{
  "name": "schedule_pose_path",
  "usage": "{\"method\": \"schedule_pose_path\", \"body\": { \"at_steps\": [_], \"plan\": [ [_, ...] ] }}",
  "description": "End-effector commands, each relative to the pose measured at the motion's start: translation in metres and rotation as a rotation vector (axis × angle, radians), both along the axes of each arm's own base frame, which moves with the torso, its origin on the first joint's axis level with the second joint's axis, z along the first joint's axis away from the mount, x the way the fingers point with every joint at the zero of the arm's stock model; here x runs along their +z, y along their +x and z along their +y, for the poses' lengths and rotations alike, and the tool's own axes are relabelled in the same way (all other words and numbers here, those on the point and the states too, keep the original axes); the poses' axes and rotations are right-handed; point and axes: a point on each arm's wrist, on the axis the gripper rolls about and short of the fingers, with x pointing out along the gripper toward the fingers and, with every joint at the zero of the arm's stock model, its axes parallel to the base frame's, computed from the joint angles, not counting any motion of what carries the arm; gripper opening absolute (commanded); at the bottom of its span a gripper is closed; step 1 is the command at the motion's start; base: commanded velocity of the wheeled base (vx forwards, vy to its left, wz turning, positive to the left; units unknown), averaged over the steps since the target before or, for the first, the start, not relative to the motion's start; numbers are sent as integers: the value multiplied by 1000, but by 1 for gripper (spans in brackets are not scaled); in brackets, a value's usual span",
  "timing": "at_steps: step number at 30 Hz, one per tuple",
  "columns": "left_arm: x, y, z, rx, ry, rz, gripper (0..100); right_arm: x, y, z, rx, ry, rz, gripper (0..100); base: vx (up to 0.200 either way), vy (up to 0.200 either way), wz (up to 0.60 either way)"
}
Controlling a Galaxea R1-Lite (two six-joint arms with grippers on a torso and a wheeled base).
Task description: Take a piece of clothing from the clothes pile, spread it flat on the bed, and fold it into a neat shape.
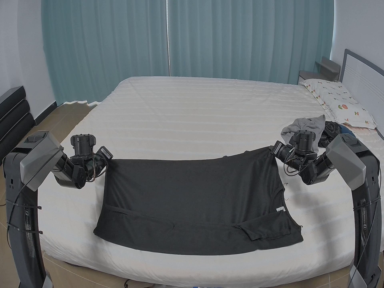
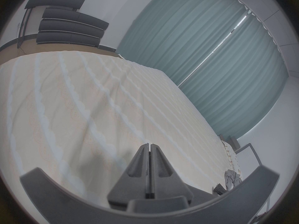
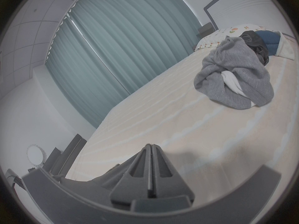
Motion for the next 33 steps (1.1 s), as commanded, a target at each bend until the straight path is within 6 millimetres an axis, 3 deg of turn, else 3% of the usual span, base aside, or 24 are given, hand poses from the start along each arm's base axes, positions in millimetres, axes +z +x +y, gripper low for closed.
{"method": "schedule_pose_path", "body": {
  "at_steps": [1,5,13,19,33],
  "plan": [
    [6,-1,4,8,0,-12,0,0,-9,-1,-2,-4,8,0,0,0,0],
    [7,-3,5,10,3,-9,0,-5,-17,0,22,-11,42,0,0,0,0],
    [8,-4,7,10,8,-7,0,24,-17,-5,29,1,-39,0,0,0,0],
    [7,-5,7,10,8,-4,0,20,-22,-5,31,1,-20,0,0,0,0],
    [11,-30,6,-25,59,47,0,24,-62,-13,101,11,68,0,0,0,0]
  ]
}}
